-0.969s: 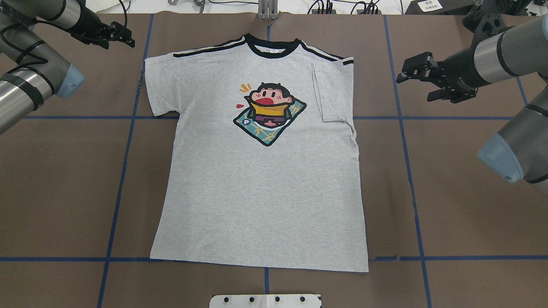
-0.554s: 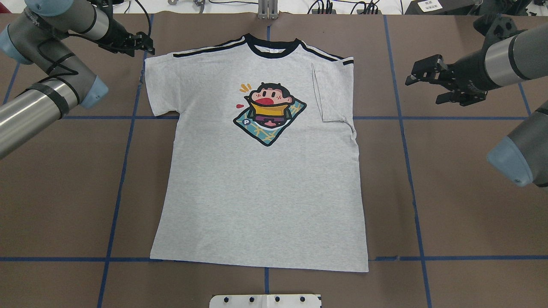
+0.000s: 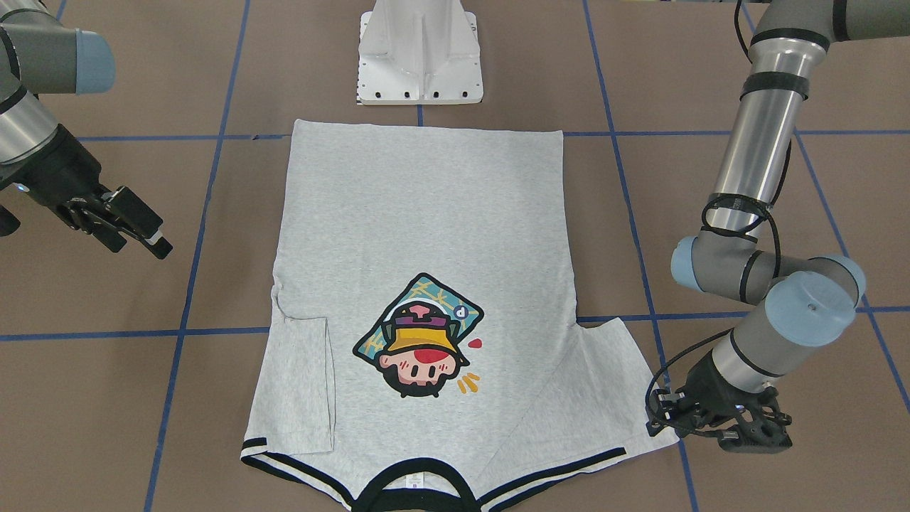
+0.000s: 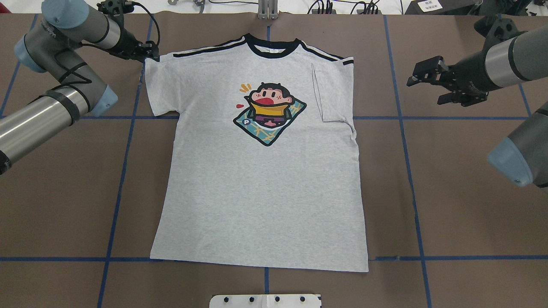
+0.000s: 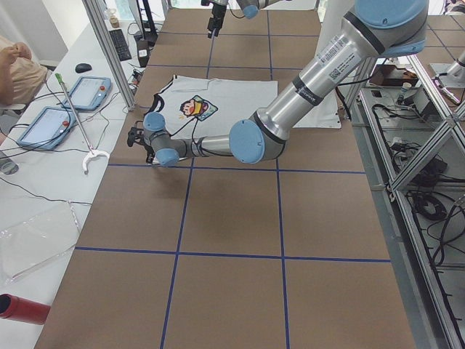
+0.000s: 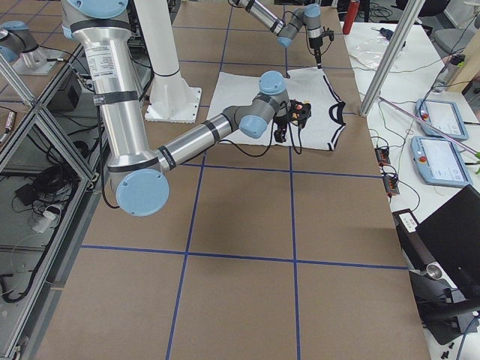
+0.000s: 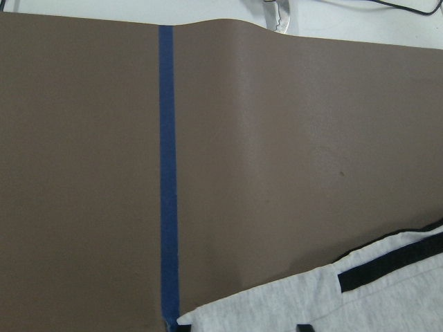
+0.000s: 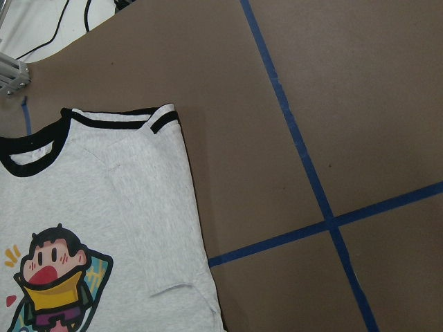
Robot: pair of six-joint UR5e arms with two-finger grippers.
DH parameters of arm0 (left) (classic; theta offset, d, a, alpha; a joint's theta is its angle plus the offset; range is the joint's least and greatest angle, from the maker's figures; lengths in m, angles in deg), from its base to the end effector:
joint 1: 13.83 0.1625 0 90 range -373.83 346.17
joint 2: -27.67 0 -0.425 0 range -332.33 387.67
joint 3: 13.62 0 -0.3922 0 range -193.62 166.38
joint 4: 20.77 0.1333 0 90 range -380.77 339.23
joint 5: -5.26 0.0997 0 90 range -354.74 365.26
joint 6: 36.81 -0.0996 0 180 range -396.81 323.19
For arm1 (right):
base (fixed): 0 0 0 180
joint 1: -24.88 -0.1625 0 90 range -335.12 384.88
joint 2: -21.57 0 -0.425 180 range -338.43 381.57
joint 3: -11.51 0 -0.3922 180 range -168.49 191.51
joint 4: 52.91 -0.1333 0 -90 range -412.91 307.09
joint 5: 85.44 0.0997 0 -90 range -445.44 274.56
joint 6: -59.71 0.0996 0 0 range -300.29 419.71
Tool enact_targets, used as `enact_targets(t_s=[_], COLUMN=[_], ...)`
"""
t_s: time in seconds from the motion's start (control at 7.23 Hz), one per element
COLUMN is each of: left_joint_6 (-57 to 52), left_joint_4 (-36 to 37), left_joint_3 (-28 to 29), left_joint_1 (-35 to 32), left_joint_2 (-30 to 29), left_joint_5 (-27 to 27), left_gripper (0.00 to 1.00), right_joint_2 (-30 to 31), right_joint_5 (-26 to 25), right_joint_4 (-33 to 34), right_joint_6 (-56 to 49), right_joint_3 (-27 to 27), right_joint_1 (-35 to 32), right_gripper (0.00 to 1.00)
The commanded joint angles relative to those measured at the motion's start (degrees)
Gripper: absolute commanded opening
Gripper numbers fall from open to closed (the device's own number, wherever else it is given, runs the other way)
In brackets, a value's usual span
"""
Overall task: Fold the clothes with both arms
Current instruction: 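Fold the sleeve nearest the left gripper inward toward the shirt center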
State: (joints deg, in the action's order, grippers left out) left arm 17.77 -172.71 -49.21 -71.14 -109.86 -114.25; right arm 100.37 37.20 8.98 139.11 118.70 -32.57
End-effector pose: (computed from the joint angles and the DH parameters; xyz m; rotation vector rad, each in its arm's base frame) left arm 0.3779 -0.7449 0.4644 0.3513 0.9889 -0.0990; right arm -0.2302 -0.5086 0.3561 0.1041 -1.0932 0.4544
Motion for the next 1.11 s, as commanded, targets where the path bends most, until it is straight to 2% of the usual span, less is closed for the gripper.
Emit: enact_targets(t_s=[0.0,0.14,0.97], left_joint_6=[0.0,0.0,-0.08], left_joint_4=[-0.9,-0.9,-0.9], left_joint_3=[1.04,1.13,1.13], left_joint_1=[0.27,0.27,0.19], left_joint_2=[-0.02,-0.02,-0.02], left_joint_5=[0.25,0.25,1.92], left_gripper=[0.52,0.49,0.49], right_joint_2=[0.12,0.12,-0.58], right_joint_5=[-0.21,-0.21,-0.39], right_joint_4=[-0.01,-0.01,-0.01], right_joint_6=[-0.12,-0.12,-0.12], right_joint_3=[-0.05,-0.05,-0.66], right_joint_1=[-0.04,0.05,0.14], right_gripper=[1.0,1.0,1.0])
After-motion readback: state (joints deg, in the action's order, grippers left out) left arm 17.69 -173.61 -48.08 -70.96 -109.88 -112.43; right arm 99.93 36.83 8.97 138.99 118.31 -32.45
